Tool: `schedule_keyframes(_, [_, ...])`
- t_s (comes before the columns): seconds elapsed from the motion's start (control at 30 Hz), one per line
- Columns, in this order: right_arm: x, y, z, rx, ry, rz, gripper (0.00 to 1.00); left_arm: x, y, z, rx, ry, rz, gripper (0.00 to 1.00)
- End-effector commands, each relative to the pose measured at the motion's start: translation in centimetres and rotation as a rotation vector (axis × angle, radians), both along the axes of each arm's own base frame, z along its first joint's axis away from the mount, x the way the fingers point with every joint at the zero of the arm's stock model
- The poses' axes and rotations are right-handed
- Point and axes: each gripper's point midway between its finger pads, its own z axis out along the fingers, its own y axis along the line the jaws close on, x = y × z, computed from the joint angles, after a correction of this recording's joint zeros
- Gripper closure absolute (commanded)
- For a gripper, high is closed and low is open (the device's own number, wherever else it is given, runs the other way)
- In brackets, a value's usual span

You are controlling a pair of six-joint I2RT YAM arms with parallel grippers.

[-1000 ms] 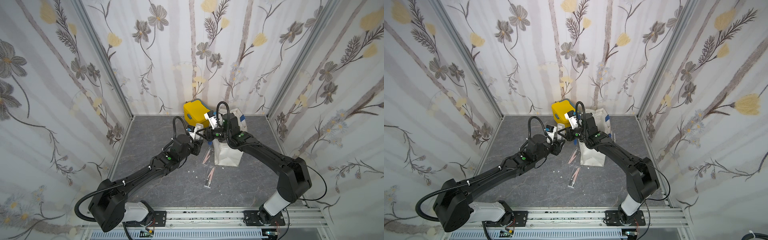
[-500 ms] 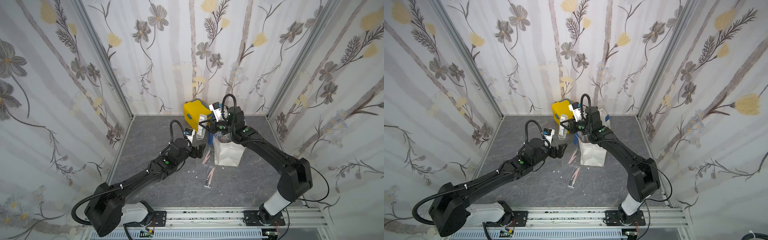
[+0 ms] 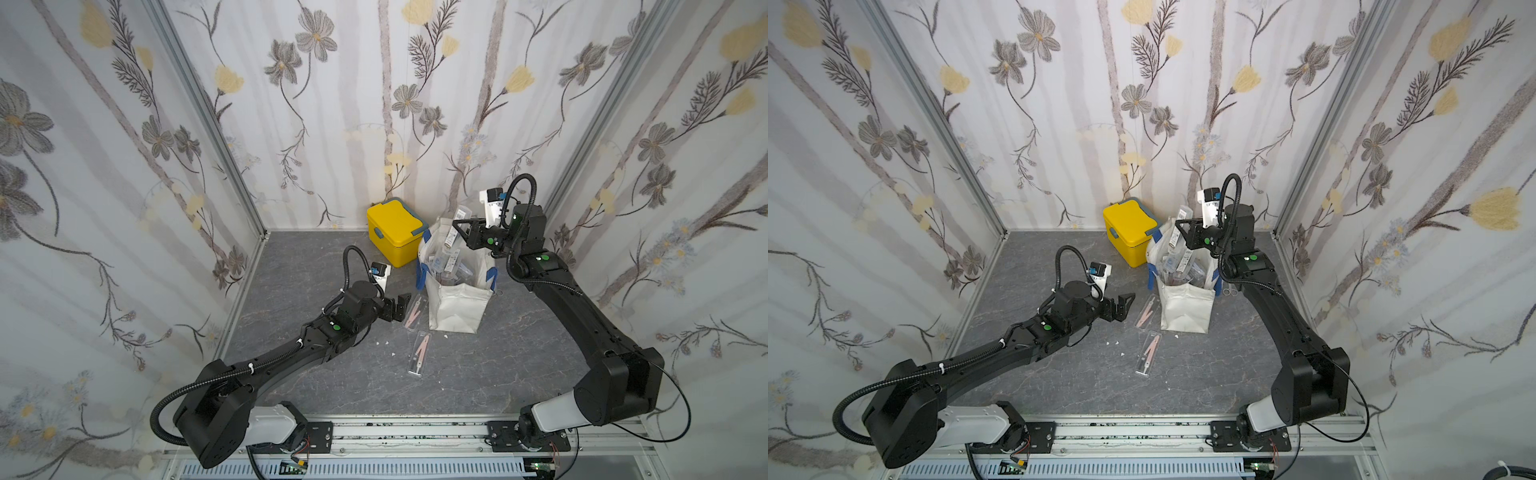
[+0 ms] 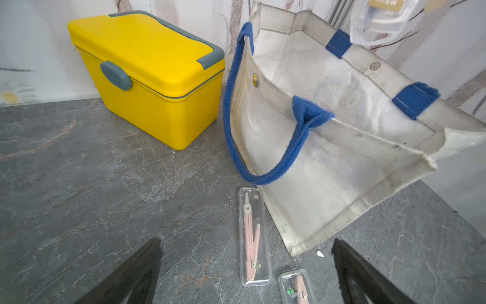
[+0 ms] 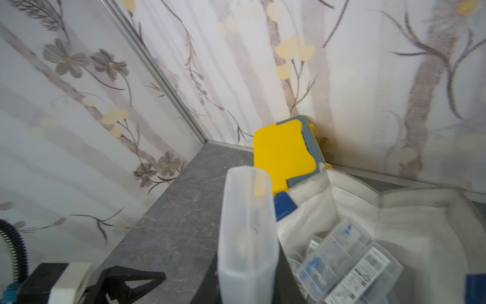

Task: Put the compass set into the canvas bag
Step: Place the compass set in the canvas bag.

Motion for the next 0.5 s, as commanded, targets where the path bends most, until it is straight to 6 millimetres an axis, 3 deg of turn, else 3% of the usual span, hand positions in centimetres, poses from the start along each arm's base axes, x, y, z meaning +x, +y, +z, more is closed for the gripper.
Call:
schedule_keyframes(0.0, [0.3, -1.5, -2.4, -0.097, 0.045, -0.069, 0.89, 0.5, -0.4, 0.7, -0.037, -0.012, 0.007, 0.00])
schedule_keyframes(0.47, [1.9, -0.5, -12.8, -0.267, 0.301, -0.077, 0.89, 1.0, -1.0, -1.1, -0.020, 0.035, 0.007, 0.00])
